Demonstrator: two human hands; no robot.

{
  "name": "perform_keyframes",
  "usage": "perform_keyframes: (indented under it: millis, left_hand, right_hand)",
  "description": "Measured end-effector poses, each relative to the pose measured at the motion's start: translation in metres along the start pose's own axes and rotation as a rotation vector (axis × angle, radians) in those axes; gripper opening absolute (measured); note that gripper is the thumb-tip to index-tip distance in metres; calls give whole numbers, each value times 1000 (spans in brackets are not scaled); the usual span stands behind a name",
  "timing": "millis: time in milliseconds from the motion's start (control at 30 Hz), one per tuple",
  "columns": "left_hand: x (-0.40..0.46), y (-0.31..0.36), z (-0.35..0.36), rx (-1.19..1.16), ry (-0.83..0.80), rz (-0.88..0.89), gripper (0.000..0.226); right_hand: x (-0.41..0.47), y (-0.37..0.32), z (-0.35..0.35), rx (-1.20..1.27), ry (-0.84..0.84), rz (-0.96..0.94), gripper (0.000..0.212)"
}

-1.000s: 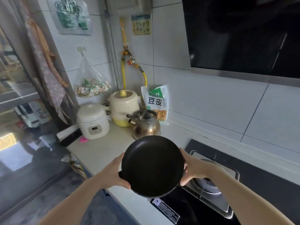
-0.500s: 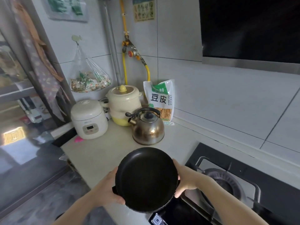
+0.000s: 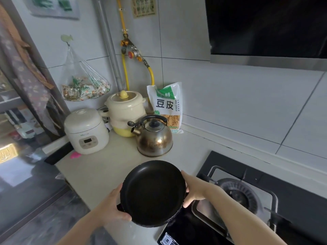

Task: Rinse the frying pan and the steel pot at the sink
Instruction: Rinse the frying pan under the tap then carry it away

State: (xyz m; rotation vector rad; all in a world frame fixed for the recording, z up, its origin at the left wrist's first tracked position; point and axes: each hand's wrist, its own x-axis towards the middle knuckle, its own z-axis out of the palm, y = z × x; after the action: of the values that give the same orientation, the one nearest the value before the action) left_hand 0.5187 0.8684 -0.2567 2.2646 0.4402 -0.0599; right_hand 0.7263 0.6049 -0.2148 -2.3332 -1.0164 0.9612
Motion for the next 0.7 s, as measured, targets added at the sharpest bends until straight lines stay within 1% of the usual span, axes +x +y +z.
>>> perform_keyframes:
  millis: [167, 333, 400, 533, 700]
  left_hand:
    - [8, -9, -5, 35, -3, 74, 105]
    - [15, -9, -7, 19, -11, 62, 102]
    - [17, -7, -7, 10, -11, 61, 101]
    - [18, -5, -9, 26, -40, 51, 100]
    - [18, -15, -6, 42, -61, 8, 111]
  right_hand:
    - [4, -2, 3, -17, 37, -12, 106]
    - [5, -12, 0, -14, 43, -10, 94]
    - [7, -14, -1, -12, 37, -9, 92]
    - [12, -17, -3, -54, 29, -5, 98]
    - [11, -16, -5, -52, 16, 23, 102]
